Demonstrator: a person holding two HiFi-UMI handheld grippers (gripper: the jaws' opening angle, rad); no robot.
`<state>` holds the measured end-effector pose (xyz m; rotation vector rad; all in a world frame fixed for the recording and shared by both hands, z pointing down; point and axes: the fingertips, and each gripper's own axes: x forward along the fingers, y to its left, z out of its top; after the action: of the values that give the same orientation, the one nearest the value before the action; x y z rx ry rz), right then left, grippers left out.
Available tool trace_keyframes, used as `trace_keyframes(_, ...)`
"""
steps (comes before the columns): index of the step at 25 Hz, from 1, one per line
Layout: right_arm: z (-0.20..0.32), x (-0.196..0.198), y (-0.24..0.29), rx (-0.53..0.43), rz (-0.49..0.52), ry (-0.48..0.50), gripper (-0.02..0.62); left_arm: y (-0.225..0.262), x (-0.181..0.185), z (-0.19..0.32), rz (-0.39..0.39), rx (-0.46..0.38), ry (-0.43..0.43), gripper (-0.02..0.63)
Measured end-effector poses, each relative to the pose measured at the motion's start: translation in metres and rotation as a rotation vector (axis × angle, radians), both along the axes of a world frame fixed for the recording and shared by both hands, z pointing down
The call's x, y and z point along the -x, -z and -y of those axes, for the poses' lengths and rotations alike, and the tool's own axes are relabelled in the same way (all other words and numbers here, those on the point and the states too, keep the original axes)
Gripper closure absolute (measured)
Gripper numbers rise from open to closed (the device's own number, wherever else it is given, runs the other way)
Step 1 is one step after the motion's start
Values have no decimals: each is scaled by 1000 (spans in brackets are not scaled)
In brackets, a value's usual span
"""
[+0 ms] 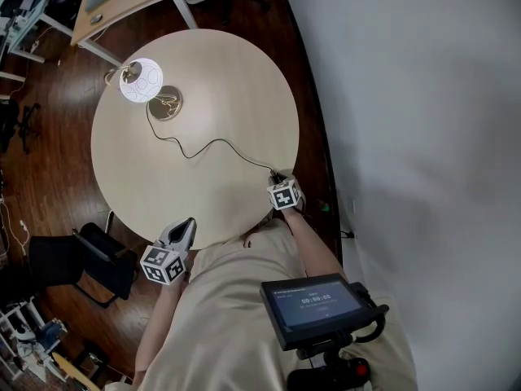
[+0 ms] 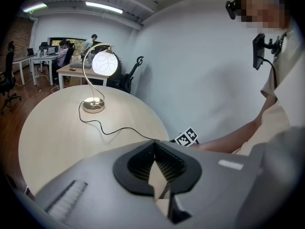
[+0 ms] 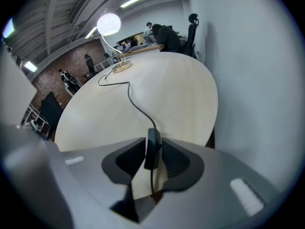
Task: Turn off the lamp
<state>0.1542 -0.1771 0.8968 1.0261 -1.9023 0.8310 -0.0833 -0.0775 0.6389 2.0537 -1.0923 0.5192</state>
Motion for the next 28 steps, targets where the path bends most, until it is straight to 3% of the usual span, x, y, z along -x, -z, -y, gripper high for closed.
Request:
trace_keyframes(15,11,3,2,3,-39,5,492,1,-1,9,-1,-13,14,627)
trace_keyframes(28,9,1,-6,42,3,-41,488,-2,-3,8,-15,-12,22,627)
